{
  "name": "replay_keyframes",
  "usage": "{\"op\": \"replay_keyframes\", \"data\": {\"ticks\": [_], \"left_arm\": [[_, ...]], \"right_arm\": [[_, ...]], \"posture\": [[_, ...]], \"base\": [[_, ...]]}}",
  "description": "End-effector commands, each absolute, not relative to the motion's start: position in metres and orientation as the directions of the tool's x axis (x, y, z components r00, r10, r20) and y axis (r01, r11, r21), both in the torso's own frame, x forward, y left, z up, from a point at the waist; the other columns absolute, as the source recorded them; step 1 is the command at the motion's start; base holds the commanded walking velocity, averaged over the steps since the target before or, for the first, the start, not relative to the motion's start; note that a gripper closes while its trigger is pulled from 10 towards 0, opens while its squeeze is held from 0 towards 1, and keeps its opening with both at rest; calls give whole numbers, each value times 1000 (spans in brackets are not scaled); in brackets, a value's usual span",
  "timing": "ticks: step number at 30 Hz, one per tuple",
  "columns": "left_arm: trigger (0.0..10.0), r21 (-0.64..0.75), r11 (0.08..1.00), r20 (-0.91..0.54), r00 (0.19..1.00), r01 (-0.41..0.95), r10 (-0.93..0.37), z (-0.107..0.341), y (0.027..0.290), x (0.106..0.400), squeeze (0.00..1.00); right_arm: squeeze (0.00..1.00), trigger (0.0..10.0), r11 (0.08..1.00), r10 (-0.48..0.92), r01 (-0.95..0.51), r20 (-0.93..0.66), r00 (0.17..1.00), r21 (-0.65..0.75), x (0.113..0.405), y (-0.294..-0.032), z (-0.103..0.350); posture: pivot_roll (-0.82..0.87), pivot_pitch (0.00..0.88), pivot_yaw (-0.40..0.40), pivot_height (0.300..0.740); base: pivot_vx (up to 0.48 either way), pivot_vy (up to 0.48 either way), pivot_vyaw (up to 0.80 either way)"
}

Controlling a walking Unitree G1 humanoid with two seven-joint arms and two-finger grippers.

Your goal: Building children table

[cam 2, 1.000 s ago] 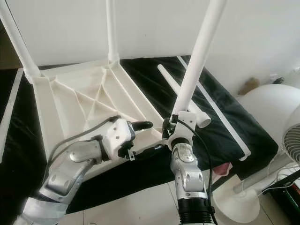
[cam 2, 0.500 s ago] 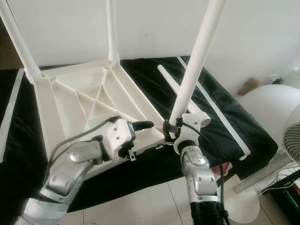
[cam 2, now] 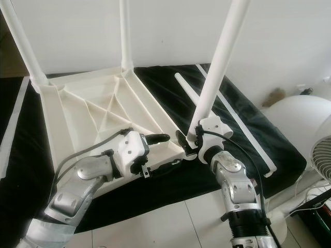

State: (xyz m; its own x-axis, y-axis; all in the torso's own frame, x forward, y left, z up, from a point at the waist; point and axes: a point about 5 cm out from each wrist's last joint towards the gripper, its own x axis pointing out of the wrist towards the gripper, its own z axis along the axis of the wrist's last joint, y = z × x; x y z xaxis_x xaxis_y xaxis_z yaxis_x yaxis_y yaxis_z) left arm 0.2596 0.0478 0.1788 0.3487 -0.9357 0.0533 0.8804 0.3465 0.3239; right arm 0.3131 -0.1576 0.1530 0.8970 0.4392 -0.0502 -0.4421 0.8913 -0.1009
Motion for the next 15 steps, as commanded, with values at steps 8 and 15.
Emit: {"op": "replay_keyframes", "data": {"ticks": [8, 15], "left_arm": [[10000, 309, 389, 58, 391, 868, -918, 179, 51, 260, 0], [10000, 303, 393, 60, 394, 868, -917, 178, 51, 259, 0]], "right_arm": [[0, 0, 869, 468, -482, -128, 874, -113, 322, -164, 136], [0, 0, 867, 473, -486, -122, 872, -113, 321, -166, 135]], "posture": [[-28, 38, -66, 740], [-33, 45, -63, 740]], "base": [[0, 0, 0], [0, 0, 0]]}}
